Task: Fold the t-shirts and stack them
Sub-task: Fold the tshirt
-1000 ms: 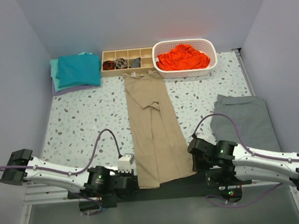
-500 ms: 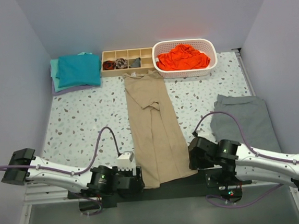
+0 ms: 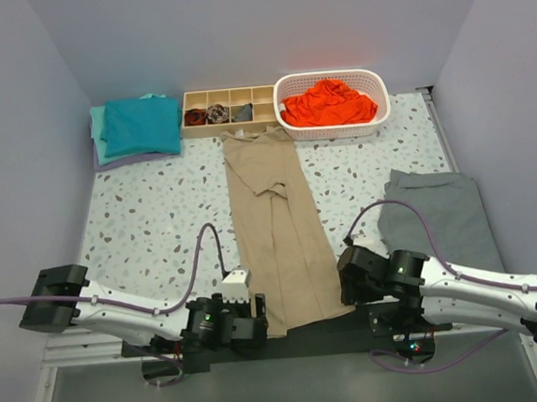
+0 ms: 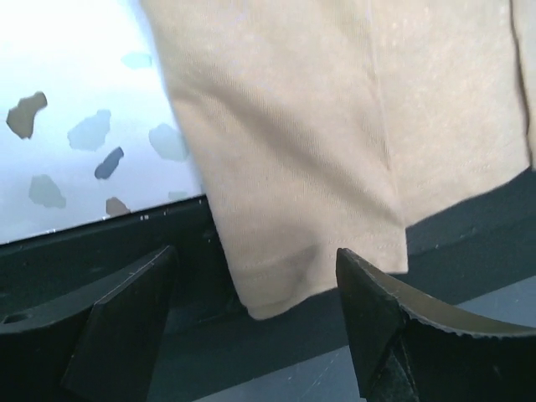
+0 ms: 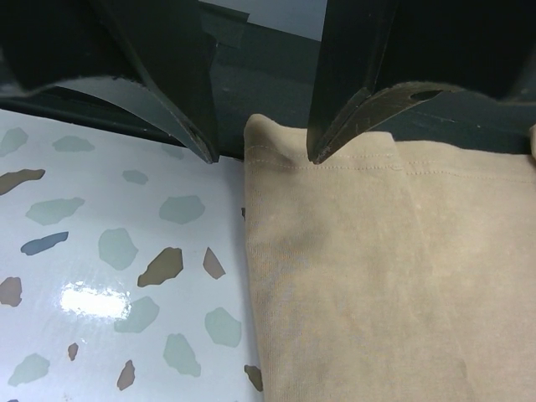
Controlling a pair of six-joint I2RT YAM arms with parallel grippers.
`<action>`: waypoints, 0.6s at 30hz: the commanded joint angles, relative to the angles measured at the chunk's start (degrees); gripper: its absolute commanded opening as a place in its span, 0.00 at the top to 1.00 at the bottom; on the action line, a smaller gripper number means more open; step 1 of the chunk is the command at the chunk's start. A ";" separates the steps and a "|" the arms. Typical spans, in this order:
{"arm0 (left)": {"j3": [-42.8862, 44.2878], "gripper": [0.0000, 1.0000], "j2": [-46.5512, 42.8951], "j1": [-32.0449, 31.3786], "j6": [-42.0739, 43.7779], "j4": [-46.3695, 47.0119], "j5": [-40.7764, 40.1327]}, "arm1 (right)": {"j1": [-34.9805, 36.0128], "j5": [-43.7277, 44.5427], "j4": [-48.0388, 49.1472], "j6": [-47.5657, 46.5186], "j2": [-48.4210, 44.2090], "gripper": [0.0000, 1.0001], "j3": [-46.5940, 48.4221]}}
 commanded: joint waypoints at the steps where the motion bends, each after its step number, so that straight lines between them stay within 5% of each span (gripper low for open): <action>1: -2.01 0.19 -3.57 4.73 3.67 3.68 -2.65 | -0.01 0.46 0.94 -1.09 -0.12 0.50 1.68; 8: -6.50 0.20 -9.48 13.60 13.94 12.04 1.39 | -0.01 0.98 0.94 -0.47 -0.47 0.50 1.60; 18: -9.05 0.27 -5.61 13.88 16.51 17.66 10.54 | 0.08 1.51 -0.29 0.14 -1.09 0.49 1.77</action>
